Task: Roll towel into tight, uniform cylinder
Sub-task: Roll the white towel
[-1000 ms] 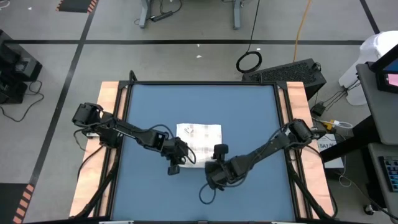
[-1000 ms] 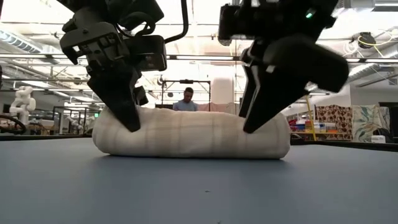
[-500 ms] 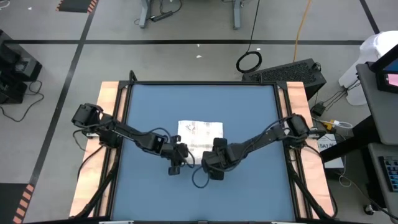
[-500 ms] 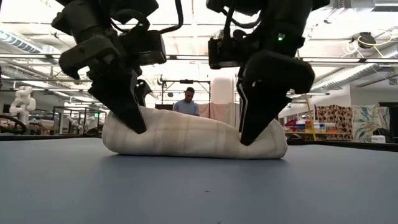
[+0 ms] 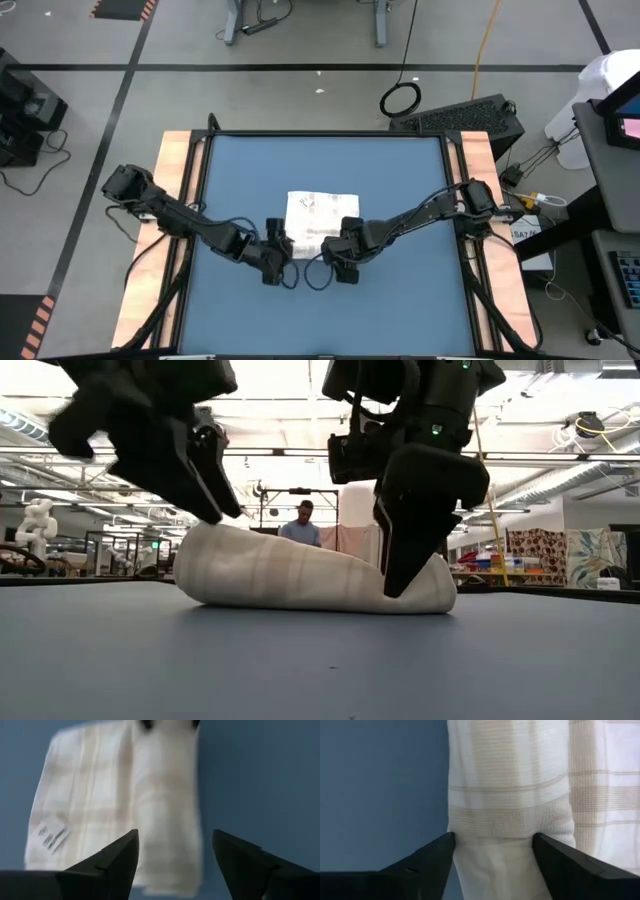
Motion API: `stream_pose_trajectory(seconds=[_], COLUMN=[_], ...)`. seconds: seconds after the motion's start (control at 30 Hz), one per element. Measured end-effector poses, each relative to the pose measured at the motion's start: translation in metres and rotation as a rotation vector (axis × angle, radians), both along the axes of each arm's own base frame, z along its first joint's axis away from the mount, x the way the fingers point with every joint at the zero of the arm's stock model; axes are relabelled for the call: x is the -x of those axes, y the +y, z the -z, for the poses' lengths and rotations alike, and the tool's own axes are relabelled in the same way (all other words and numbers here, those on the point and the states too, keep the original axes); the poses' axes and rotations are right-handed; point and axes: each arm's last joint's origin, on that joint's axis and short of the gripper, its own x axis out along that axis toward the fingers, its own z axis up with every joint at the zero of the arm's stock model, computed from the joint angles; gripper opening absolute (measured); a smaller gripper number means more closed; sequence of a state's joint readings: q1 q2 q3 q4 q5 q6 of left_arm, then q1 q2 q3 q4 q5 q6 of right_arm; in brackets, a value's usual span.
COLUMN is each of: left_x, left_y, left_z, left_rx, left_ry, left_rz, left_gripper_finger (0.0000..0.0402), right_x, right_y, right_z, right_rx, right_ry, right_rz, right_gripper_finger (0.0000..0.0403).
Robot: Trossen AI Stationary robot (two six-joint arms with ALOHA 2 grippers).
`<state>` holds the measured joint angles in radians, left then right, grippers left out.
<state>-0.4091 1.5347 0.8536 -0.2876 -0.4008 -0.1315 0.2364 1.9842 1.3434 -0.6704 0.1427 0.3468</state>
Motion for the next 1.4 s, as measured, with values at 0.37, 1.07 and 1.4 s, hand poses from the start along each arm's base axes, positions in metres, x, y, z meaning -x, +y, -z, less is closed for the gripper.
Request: stream_pose_trajectory(seconds=[0.37, 1.07, 1.4], left_x=[-0.005, -0.006, -0.002], left_y=[-0.022, -0.02, 0.009], left_z=[0.013, 0.032, 0.051], left_rx=[-0.037, -0.148, -0.133], left_ry=[-0.068, 0.002, 0.084], left_rz=[0.001, -0.013, -0.031], left_gripper_finger=[0.0256, 0.0256, 0.0256], right_x=[-0.005, -0.009, -0.01], right_y=[-0.017, -0.048, -0.048], right_z=[0.001, 0.0, -0.001], right_rx=[-0.105, -0.348, -0.342], right_ry=[0.013, 0.038, 0.036], right_rz=[-0.011, -0.041, -0.055], right_gripper_finger=[0.0277, 0.0249, 0.0249])
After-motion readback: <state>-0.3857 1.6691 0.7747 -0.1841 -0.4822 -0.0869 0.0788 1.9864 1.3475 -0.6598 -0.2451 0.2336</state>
